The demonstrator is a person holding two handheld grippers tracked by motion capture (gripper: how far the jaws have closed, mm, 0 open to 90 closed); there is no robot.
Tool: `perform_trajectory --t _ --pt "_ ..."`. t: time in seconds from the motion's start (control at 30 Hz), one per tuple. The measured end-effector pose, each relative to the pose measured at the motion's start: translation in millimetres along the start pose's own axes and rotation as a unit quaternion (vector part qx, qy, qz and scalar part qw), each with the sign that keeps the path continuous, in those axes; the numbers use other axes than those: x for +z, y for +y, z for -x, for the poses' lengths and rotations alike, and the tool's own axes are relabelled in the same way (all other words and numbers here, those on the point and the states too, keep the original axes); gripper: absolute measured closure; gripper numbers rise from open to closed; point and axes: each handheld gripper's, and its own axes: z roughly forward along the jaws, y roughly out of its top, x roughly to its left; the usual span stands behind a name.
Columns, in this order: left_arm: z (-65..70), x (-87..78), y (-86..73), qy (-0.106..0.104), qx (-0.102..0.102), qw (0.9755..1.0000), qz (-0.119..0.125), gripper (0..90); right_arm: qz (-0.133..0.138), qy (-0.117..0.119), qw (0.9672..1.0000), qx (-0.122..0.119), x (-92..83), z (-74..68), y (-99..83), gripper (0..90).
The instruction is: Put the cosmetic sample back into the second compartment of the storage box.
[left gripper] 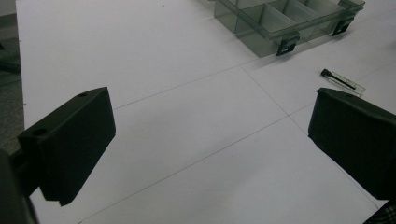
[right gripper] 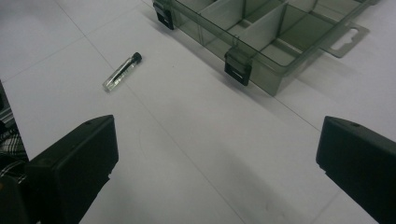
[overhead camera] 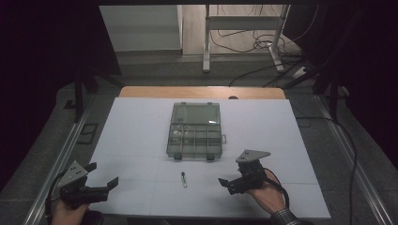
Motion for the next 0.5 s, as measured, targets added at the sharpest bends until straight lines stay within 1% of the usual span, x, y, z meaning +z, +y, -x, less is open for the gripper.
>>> perform_trajectory --t 0.27,0.4,0.5 --pt "-0.3 0.1 -0.1 -0.001 -0.002 1.0 0.001 0.9 -0.009 0.007 0.9999 -0.012 14.8 -3.5 7.0 0.0" --pt "-0.4 0.1 -0.1 -0.001 -0.002 1.0 0.001 0.9 -0.009 0.015 0.9998 -0.01 18.5 -2.8 9.2 0.0" --pt "-0.4 0.1 -0.1 0.0 -0.002 1.0 0.001 0.9 -0.013 0.021 0.9996 -0.01 23.9 -2.2 11.8 0.0"
